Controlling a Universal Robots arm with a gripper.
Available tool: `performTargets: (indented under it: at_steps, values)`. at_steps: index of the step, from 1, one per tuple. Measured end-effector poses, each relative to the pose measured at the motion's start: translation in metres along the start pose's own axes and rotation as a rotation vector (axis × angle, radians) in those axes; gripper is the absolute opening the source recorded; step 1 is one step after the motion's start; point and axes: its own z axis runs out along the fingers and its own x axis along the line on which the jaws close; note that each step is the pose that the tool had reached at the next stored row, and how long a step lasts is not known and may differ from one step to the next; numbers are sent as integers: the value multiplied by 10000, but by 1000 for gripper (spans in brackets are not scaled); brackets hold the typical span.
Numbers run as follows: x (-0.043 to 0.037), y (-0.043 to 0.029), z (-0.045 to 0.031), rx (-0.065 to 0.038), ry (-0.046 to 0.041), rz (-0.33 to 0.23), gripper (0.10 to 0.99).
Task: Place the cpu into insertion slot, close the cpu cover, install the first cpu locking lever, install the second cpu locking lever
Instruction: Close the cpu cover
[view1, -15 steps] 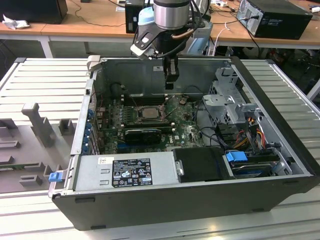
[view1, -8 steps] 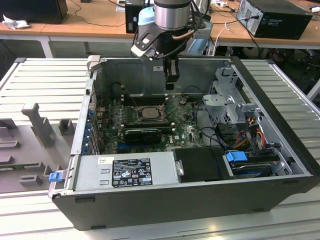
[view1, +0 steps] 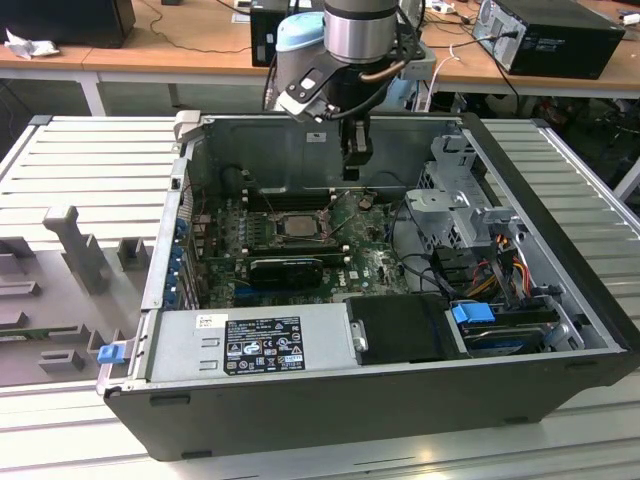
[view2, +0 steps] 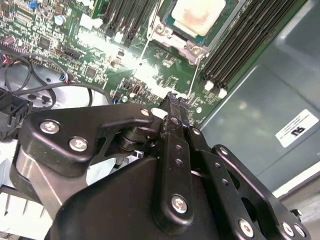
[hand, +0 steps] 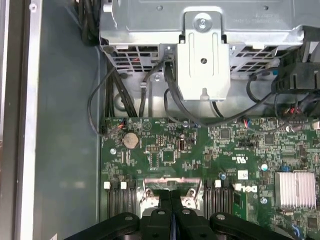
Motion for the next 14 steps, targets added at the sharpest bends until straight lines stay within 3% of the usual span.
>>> performTargets:
  at_steps: [2, 4, 14]
  values:
    - [1, 95, 26, 62, -1, 1, 106]
    - [-5, 167, 104, 88, -1, 1, 106]
    - [-66, 257, 362, 122, -2, 1, 106]
